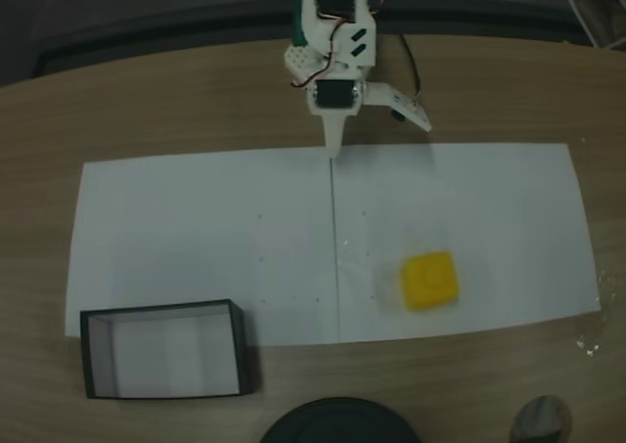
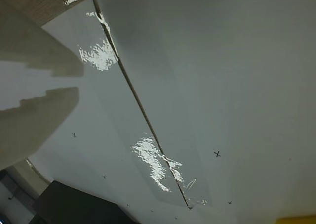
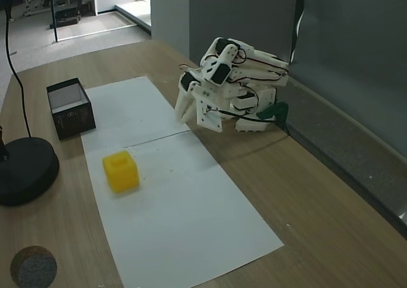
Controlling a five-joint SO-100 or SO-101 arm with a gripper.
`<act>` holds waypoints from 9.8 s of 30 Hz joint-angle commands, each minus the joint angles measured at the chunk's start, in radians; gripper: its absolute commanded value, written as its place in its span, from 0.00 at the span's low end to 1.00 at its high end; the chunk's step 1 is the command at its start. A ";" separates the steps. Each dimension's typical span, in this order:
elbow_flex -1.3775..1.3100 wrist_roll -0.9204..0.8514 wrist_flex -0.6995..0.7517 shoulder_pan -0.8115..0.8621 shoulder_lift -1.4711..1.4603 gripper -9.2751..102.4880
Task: Grab a yellow square and put it in the box.
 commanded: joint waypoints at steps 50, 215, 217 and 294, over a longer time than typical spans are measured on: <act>-0.055 0.002 0.011 -0.008 0.020 0.08; -2.944 -0.041 0.012 0.394 -2.819 0.40; -2.951 -0.041 0.014 0.399 -2.809 0.39; -0.706 -0.063 -0.120 0.021 -0.100 0.08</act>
